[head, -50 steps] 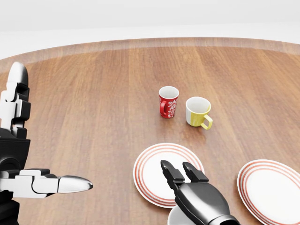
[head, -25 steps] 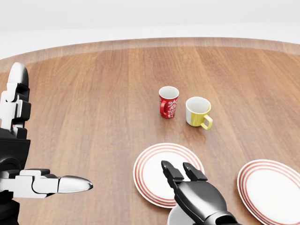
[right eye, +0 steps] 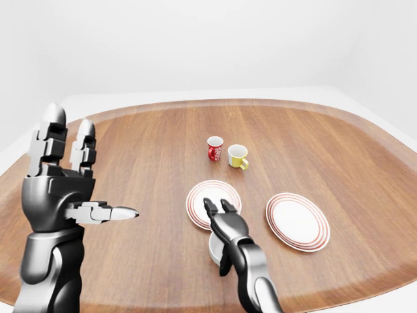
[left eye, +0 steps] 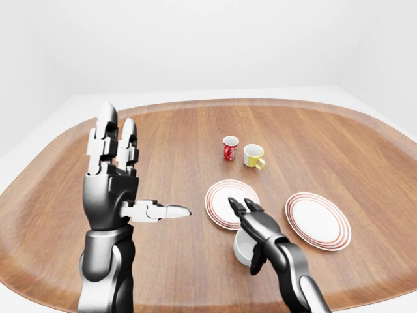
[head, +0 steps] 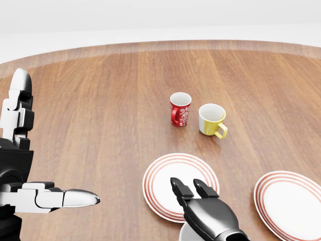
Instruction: Put the white mug on the left plate.
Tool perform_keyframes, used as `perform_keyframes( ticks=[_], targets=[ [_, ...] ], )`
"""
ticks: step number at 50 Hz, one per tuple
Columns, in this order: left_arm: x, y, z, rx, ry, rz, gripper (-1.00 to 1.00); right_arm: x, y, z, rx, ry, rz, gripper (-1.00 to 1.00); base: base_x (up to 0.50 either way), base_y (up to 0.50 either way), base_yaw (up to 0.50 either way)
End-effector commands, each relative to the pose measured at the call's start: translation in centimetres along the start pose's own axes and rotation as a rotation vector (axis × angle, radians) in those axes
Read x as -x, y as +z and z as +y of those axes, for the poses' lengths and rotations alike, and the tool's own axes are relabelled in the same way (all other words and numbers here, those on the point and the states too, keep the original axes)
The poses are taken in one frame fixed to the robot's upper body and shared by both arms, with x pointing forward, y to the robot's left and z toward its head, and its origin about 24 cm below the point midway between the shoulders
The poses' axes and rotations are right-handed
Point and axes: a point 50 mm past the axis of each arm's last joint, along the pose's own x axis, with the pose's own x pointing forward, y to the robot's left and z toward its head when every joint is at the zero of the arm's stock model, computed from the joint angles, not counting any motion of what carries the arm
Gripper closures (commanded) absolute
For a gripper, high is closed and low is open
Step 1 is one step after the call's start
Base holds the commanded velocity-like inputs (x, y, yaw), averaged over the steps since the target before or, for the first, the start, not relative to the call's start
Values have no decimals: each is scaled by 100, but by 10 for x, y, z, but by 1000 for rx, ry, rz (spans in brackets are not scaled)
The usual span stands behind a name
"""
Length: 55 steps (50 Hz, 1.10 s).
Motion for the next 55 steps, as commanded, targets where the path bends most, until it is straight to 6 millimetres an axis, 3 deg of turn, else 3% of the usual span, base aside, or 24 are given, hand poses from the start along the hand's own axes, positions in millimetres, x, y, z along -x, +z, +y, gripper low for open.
perform_keyframes(
  ticks=[1,28,55],
  targets=[
    [0,-1,0,1,0,4,-100,-3,-2,5,4,14,7,-100,0,0,0],
    [1,-2,0,1,0,9,-100,-14,-8,16,13,64,33,-100,0,0,0],
    [1,-2,0,2,2,11,-100,-12,-6,21,47,91,8,-100,0,0,0]
  ],
)
